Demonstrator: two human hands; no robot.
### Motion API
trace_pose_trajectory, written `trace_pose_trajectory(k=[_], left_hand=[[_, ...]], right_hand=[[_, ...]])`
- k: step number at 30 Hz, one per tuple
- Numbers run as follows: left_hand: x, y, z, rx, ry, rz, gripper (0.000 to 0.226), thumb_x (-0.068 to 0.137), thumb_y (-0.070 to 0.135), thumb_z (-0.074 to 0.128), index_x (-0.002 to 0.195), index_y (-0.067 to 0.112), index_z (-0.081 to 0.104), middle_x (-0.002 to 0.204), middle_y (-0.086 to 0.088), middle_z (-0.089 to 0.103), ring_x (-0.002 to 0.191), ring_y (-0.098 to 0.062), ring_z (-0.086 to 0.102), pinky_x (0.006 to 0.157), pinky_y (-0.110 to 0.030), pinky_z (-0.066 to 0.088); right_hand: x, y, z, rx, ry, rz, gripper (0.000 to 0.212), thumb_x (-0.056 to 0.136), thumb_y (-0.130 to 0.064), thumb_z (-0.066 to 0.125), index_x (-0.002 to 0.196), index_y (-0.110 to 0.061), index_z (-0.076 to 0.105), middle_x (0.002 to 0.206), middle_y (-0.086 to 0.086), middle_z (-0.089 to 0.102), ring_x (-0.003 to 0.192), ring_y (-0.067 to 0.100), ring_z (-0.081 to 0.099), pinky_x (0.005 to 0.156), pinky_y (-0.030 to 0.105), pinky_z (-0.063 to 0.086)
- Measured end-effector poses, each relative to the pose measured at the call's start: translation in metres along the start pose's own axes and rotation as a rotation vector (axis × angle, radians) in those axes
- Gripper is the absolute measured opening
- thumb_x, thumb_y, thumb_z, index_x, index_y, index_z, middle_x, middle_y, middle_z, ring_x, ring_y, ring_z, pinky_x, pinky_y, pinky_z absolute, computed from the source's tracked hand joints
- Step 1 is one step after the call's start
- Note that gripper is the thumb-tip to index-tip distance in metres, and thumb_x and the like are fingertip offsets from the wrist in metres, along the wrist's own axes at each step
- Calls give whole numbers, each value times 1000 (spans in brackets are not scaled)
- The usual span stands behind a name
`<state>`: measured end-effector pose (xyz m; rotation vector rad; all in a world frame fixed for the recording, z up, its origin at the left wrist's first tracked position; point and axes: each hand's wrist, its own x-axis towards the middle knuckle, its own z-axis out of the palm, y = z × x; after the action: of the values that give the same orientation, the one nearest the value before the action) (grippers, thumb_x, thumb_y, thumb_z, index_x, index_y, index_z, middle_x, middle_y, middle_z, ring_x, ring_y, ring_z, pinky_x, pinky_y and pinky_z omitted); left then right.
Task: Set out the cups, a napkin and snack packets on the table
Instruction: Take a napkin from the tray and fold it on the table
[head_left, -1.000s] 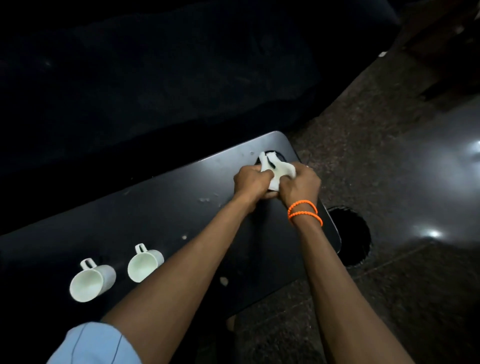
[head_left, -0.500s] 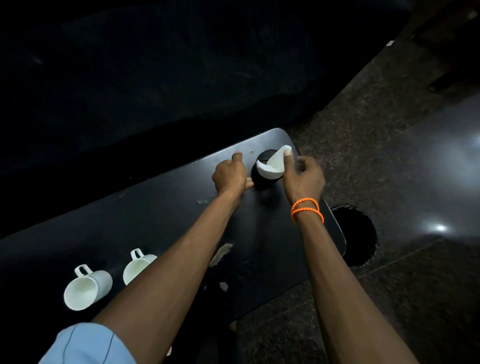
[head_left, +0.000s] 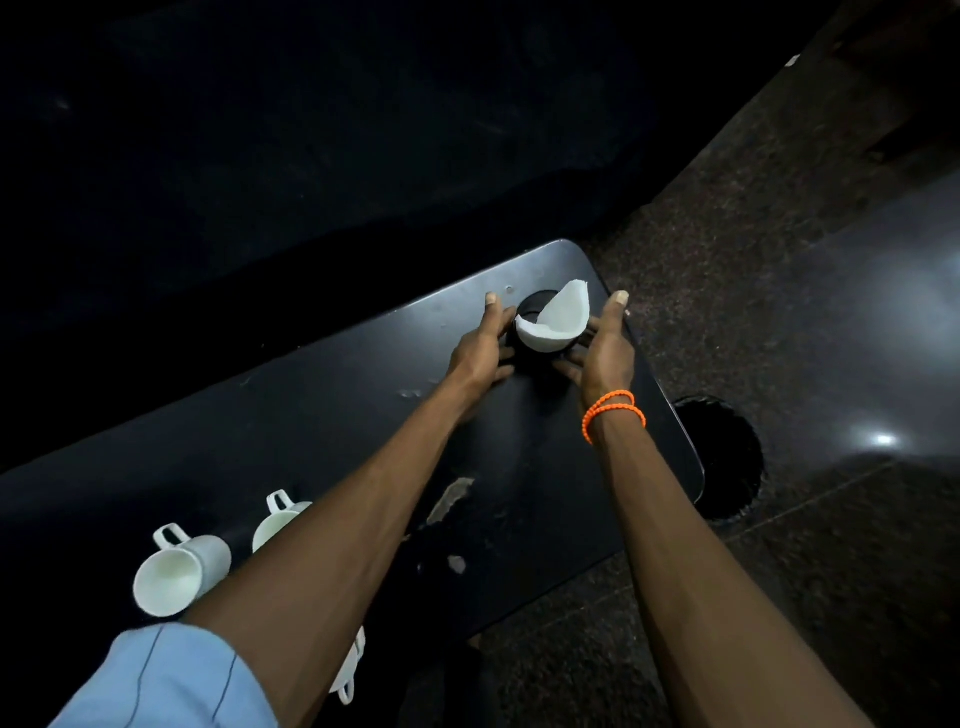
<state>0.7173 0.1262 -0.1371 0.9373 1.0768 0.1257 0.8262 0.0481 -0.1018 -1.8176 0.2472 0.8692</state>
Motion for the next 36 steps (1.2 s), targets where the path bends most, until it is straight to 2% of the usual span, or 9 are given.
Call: trace_pose_trajectory(k=[2,4,6,10,13,17,24,30,36], left_hand=[[-7,-5,-3,11,33,26,71,103,72,24,152,29,53,157,-1,54,134,-30,59,114,-48,49],[-19,-13,-8,-3,67,39,68,104,70,26,147,30,58,147,3,62,127,-29,64,112,-46,51],[-37,-24,-13,-29,80,36,65,105,68,26,144,30,62,136,5,67,123,-26,67,109,-40,53],[-76,-61,-27,-99,92,-12,65,105,65,33,146,23,61,144,-4,67,123,-17,67,102,-30,53],[-109,-88,-43,-140,110,-48,70,99,72,41,144,23,62,143,-5,67,122,-14,69,106,-32,55],[-151,-117,-61,-118,177,-59,82,79,86,48,136,30,68,136,7,72,118,-6,71,108,-35,55],[-190,-148,-88,-49,195,-92,73,86,83,44,134,34,68,135,11,72,123,-5,68,111,-37,53],[-207,-164,-96,-48,195,-120,59,71,98,47,107,59,74,135,12,72,127,-8,66,114,-40,50],[-220,-165,-99,2,210,-113,83,72,99,41,127,43,68,141,11,68,134,-14,61,119,-42,44]], right_hand=[[-6,7,-1,38,-21,6,67,93,-77,37,92,-22,75,107,4,76,101,26,75,75,39,64],[-16,18,-4,79,-44,10,72,95,-75,37,107,-15,76,112,7,76,101,26,75,81,42,65],[-32,31,-9,122,-53,22,76,97,-73,36,116,-10,75,111,8,78,98,25,77,79,39,65],[-68,69,-17,152,-62,61,73,101,-68,35,116,-9,76,101,3,82,93,19,79,68,28,61],[-96,101,-23,158,-67,98,73,101,-68,35,115,-9,76,104,4,82,94,18,79,74,31,61],[-132,138,-25,138,-71,114,72,99,-70,37,113,-11,77,104,3,82,97,20,78,78,34,60],[-171,174,-23,75,-84,122,72,98,-72,37,114,-14,78,106,4,81,98,19,78,84,38,60],[-189,193,-20,58,-23,113,72,97,-73,38,109,-16,80,104,3,82,97,17,78,84,38,60],[-197,193,-17,0,22,102,65,99,-69,39,103,-19,81,100,0,82,98,17,77,83,37,60]])
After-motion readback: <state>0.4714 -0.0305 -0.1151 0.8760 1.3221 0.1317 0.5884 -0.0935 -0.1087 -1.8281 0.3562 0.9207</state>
